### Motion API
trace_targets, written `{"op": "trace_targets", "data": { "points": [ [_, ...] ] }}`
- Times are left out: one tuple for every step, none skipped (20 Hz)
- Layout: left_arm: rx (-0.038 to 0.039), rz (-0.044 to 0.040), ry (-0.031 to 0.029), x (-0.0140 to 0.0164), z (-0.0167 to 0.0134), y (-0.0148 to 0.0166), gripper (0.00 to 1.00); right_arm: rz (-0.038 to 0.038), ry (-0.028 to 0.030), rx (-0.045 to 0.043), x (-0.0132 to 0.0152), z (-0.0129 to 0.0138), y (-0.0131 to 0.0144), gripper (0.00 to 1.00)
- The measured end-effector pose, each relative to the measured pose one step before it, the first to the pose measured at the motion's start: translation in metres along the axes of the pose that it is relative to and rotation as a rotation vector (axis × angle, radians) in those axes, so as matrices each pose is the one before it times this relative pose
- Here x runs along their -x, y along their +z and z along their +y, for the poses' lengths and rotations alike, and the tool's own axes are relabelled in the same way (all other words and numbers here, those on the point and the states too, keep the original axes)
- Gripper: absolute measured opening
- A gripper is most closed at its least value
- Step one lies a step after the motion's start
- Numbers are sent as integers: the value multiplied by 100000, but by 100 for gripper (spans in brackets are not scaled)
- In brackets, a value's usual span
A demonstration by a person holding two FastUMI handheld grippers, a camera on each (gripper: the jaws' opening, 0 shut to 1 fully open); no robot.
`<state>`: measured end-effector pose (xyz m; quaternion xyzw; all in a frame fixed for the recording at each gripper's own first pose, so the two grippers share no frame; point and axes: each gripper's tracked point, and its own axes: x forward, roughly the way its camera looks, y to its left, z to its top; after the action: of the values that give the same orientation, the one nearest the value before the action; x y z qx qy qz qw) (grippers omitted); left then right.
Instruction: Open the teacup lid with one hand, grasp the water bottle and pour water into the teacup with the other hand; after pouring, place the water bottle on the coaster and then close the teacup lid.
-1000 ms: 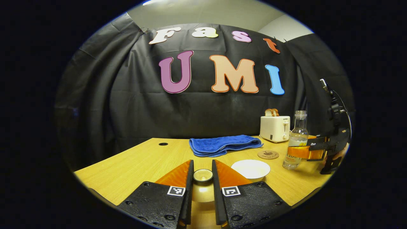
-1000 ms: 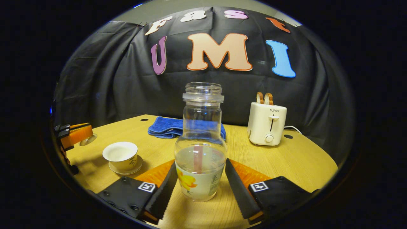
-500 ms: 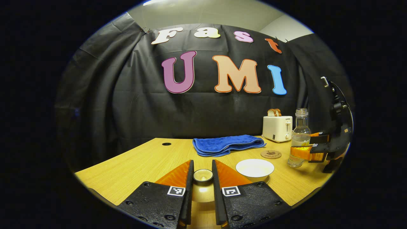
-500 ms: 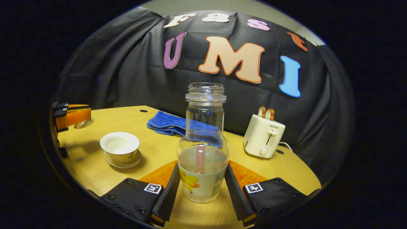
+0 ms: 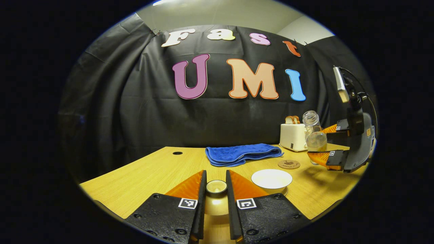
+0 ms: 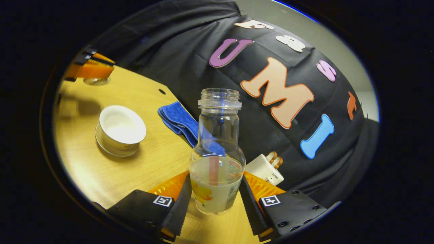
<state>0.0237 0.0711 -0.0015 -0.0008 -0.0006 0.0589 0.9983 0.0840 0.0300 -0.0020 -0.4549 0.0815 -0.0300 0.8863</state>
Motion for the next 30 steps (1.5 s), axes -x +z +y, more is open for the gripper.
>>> {"op": "trace_targets", "data": {
  "points": [
    [1,-45,-9,-44,-13,78,27,-493,-37,4832,-267,237,197,79],
    [35,18,20,-51,-24,-54,27,-702,471,4725,-143,432,272,79],
    [21,-165,23,67,18,16,27,-560,601,4606,-106,591,145,79],
    [-8,-3,20,34,-26,18,27,-212,826,4621,-122,512,123,78],
    [5,13,7,-19,-5,35,27,93,924,4539,-94,654,-272,78],
    [-19,120,14,-24,18,-75,27,274,560,4155,-108,527,-230,79],
    [26,-19,-1,12,54,-34,27,368,152,3661,-114,416,-118,79],
    [5,24,7,50,6,43,27,642,-748,2863,-126,196,-204,80],
    [40,-131,86,-3,-31,138,27,702,-370,2340,-134,123,-213,80],
    [2,9,99,13,-14,-111,27,654,-504,1945,-166,70,-79,79],
    [-17,53,3,25,1,30,27,256,-956,1997,-216,-178,-5,79],
    [-7,79,5,34,-4,-62,27,-179,-1168,2203,-54,-194,-8,79],
    [-9,33,2,57,18,67,27,-525,-614,2239,-174,-121,184,79],
    [-43,56,28,-37,-11,-72,27,-576,-401,2223,-149,85,39,79],
    [-7,26,14,-52,-27,42,27,-557,-223,2318,-108,-164,233,79],
    [1,-29,-5,-58,76,-31,27,-736,-246,2258,-77,-91,267,79],
    [-3,-81,25,-33,-26,42,27,-708,-395,2286,4,125,38,79],
    [-8,-28,69,-2,-40,-71,27,-564,-406,2345,-93,-39,245,80],
    [-2,-4,28,-12,29,38,27,-746,-468,2496,-42,-106,192,79],
    [40,-28,1,-17,-12,-27,27,-781,-848,2815,-63,-272,293,79],
    [37,-12,5,-29,1,61,27,-700,-933,2911,-144,-344,159,79],
    [-21,-21,22,44,-26,-65,27,-607,-995,2482,67,-237,105,79],
    [19,-7,15,1,-3,52,27,-427,-849,2135,-74,-177,24,78],
    [-14,-216,15,-63,-53,-8,27,-604,-681,2040,-30,-248,69,78],
    [17,49,16,33,20,44,27,-428,-702,2196,-303,-415,35,78],
    [-40,-69,141,51,69,-70,27,-369,-1000,2428,-130,-372,84,79],
    [40,-39,22,19,49,42,27,-544,-1179,2435,132,-266,181,79],
    [-39,31,-23,-90,34,-101,27,-448,-1190,2328,14,-341,-3,78],
    [27,13,-1,1,-37,58,27,-469,-1072,2049,-112,-386,48,78],
    [-41,33,-7,41,-30,11,27,-298,-973,1730,-62,-298,-38,77]
  ]
}}
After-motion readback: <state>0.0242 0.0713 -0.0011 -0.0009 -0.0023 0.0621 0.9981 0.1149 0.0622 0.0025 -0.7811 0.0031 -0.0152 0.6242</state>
